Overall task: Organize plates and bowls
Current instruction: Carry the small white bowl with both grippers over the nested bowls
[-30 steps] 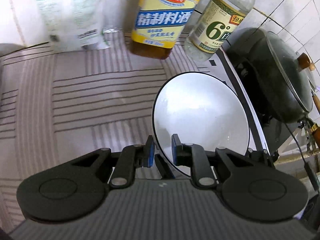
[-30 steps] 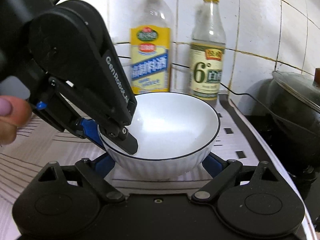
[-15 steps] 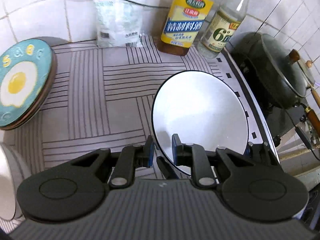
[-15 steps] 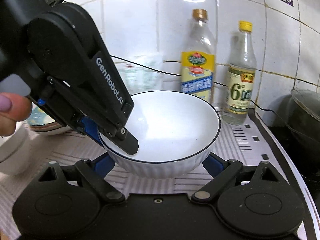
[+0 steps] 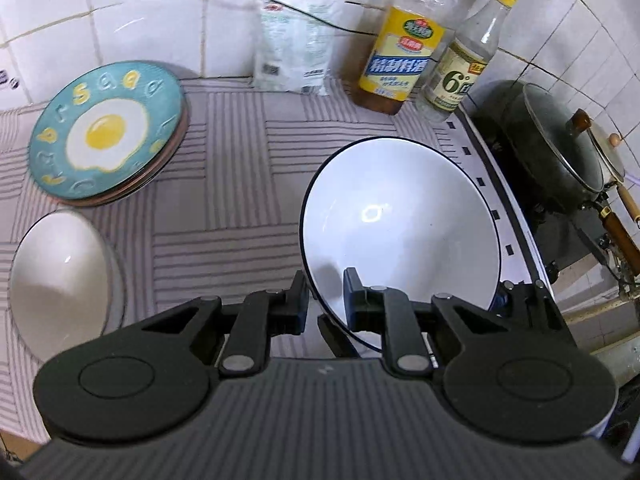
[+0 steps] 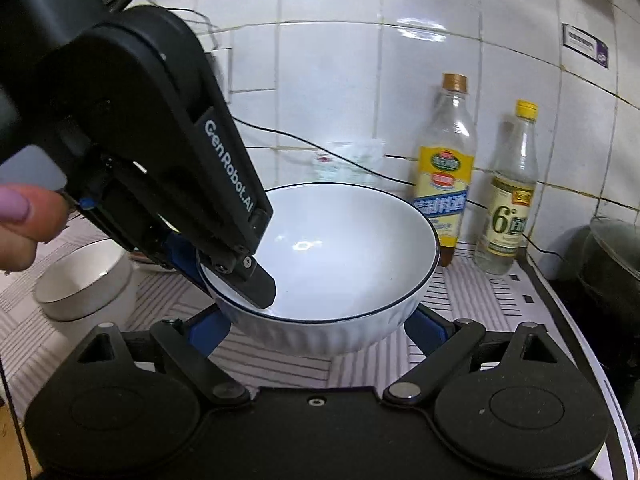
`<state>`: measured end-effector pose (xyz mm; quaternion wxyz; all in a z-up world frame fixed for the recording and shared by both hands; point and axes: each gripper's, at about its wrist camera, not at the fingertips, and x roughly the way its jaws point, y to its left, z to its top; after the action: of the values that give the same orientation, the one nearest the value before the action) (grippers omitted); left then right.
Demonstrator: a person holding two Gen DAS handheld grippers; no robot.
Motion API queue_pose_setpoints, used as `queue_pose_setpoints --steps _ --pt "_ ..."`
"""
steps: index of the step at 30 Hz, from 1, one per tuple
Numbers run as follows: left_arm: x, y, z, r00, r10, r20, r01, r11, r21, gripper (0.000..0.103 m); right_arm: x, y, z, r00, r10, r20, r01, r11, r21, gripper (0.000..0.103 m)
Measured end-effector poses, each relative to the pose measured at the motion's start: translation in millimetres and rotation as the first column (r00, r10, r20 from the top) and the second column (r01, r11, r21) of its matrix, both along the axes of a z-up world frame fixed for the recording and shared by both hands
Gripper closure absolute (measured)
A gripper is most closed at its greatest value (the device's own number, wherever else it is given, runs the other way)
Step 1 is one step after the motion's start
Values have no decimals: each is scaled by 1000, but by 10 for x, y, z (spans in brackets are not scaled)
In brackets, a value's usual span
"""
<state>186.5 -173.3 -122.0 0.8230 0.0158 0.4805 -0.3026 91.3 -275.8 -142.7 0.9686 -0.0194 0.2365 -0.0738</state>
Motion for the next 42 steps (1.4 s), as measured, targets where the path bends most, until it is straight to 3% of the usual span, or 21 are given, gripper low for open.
queue_pose_setpoints --steps 20,31,42 --pt "-43 959 109 989 150 3 -150 989 6 86 43 566 114 962 270 27 -270 963 -22 7" --pt "182 1656 26 953 300 -54 -300 954 9 86 351 1092 133 903 431 8 -431 902 9 7" --pt "515 1947 -289 910 381 -161 -382 924 26 85 675 1422 19 840 532 -107 -535 845 2 7"
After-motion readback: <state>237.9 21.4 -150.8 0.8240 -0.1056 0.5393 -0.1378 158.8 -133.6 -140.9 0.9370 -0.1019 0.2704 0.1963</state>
